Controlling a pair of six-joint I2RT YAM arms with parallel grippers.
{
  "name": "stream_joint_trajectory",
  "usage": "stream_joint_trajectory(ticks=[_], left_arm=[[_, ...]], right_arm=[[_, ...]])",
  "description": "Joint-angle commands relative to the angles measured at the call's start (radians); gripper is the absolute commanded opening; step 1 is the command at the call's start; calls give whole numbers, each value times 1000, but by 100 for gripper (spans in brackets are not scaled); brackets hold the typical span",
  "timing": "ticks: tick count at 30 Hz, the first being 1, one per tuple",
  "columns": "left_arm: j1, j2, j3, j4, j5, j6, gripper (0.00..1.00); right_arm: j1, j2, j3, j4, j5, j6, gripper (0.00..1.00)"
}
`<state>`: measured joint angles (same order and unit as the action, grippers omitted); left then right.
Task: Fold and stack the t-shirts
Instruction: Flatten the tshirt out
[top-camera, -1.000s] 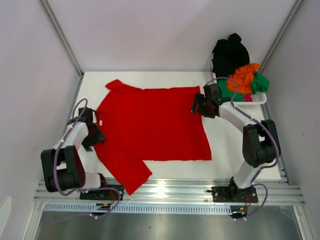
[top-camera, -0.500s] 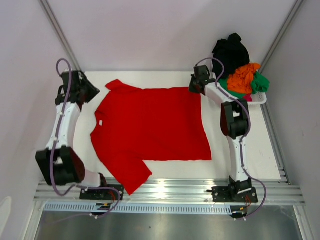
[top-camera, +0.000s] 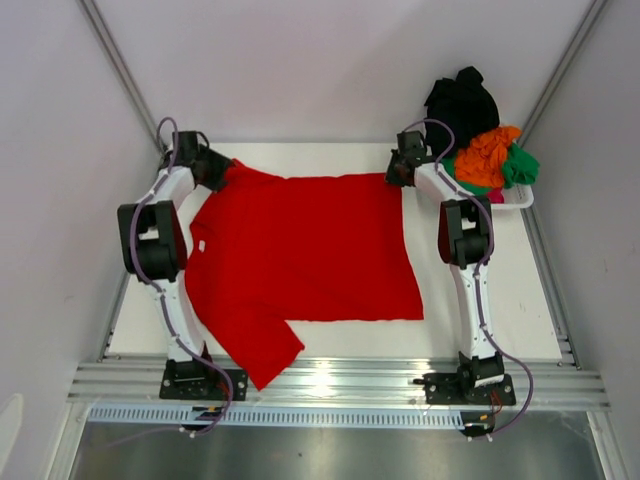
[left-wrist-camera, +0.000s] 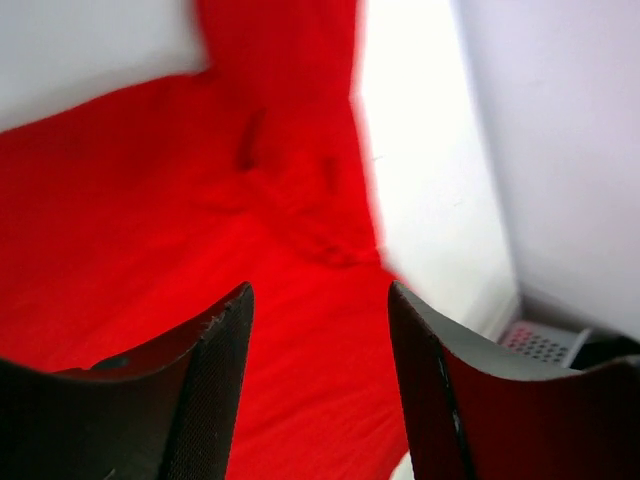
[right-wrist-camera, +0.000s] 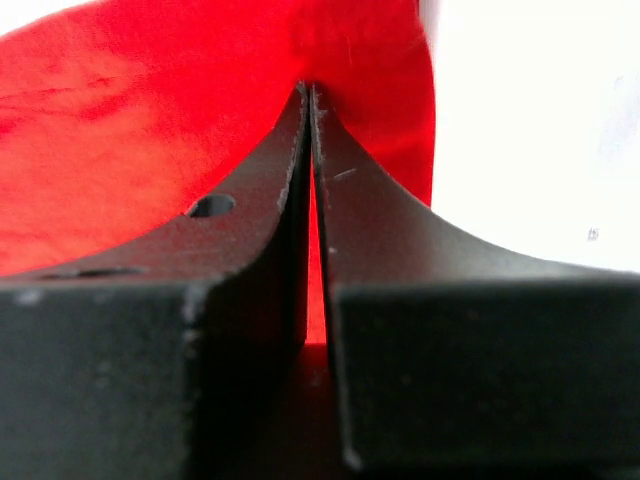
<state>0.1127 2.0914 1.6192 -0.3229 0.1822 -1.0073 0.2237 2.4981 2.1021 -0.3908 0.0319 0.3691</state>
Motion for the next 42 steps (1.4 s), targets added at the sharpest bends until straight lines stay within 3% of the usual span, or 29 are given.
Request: stream_joint_trajectory(ticks=[1,15,21,30,42], left_arm=[[-18,42,130,25,-23,-95,60],[-36,165,237,-108,-168,-209,57],[-10,202,222,-61,-150,-284,58],[-10,257,286,-81,-145,-278,59],[-27,332,447,-203,-153,-266,46]], right_arm=[[-7,34,58,-11,-56,13,0],[-6,-16,36,-6,-102,10,0],[-6,-21,35,-10,-113,10,0],[-7,-21,26,-17,-115,2,1],[-12,-21,29,-5,-127,14,2]])
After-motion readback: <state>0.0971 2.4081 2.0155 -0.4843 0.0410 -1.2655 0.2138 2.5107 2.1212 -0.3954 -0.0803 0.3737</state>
